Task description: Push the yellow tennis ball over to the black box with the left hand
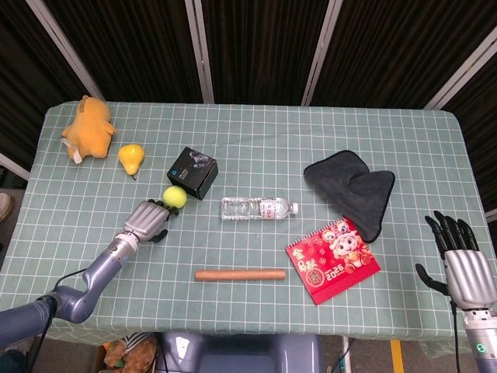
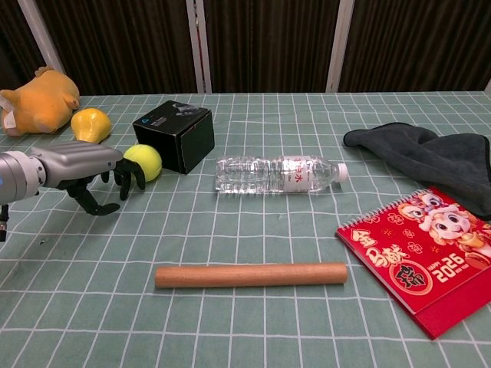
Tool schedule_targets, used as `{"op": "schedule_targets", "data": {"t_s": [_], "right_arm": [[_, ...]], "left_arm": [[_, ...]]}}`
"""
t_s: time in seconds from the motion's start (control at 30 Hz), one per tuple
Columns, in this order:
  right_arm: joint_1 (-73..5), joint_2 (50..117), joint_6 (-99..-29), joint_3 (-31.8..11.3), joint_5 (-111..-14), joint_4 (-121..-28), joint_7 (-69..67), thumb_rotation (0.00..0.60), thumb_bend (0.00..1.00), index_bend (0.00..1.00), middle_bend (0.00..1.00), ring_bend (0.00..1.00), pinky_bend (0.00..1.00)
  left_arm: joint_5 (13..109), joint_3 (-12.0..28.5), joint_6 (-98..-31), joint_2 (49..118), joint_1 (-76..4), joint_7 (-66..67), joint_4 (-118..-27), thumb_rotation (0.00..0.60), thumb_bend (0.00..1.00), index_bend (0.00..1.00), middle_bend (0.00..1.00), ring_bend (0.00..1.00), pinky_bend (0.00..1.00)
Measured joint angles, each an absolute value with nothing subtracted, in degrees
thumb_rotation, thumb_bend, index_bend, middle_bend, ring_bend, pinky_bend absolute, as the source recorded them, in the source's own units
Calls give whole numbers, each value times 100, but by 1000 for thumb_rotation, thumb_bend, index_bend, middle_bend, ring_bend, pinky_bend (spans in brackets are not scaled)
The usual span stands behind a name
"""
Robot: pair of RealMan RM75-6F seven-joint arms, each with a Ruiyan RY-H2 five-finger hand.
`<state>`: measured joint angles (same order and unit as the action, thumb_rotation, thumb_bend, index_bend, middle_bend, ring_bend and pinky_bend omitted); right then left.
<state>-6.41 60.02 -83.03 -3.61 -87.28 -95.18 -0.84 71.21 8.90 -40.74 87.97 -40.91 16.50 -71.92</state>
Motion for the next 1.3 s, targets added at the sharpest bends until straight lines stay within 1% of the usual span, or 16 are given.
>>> {"op": "schedule_targets", "data": {"t_s": [0.13, 0.2, 0.27, 0.5, 0.67, 0.83, 1.03, 1.13, 1.3], "right_arm": [[-631, 6018, -8297, -341, -8725, -9513, -67, 600, 356, 0, 0, 0, 0], [-626, 6032, -8297, -332, -8731, -9500, -61, 600, 356, 0, 0, 0, 0], [-629, 6035, -8289, -325, -8742, -9498, -71, 600, 355, 0, 0, 0, 0], [-640, 6026, -8277, -327, -8749, -9506, -62, 600, 355, 0, 0, 0, 0], [-642, 6023, -8265, -322, -8737, -9527, -30, 600, 355, 0, 0, 0, 0], [-658, 6001, -8237, -324, -8732, -9554, -40, 600, 355, 0, 0, 0, 0], [-665, 5980, -8229, -323, -8740, -9555, -93, 600, 356, 0, 0, 0, 0], [-671, 5971, -8219, -315, -8757, -9555, -107, 600, 356, 0, 0, 0, 0], [-639, 5983, -8231, -257, -8796, -9546, -30, 600, 356, 0, 0, 0, 0]], "left_arm": [[7204, 928, -4047, 8854, -4199, 1457, -7008, 600, 380, 234, 321, 170, 134], [7271, 920, -4066, 8888, -4235, 1404, -6910, 600, 375, 206, 267, 114, 120], [7309, 908, -4087, 8934, -4265, 1358, -6811, 600, 371, 191, 228, 83, 103], [7330, 895, -4076, 9063, -4386, 1226, -6543, 600, 347, 180, 194, 58, 77], [7349, 899, -4081, 9130, -4480, 1212, -6399, 600, 346, 179, 154, 1, 1], [7387, 895, -4178, 9213, -4529, 1246, -6270, 600, 336, 167, 114, 0, 0], [7463, 826, -4376, 9228, -4497, 1300, -6305, 600, 276, 103, 89, 0, 0], [7472, 748, -4391, 9092, -4438, 1328, -6543, 600, 226, 84, 93, 0, 0], [7475, 526, -4568, 8646, -4173, 1463, -7298, 600, 148, 72, 97, 0, 0]]}}
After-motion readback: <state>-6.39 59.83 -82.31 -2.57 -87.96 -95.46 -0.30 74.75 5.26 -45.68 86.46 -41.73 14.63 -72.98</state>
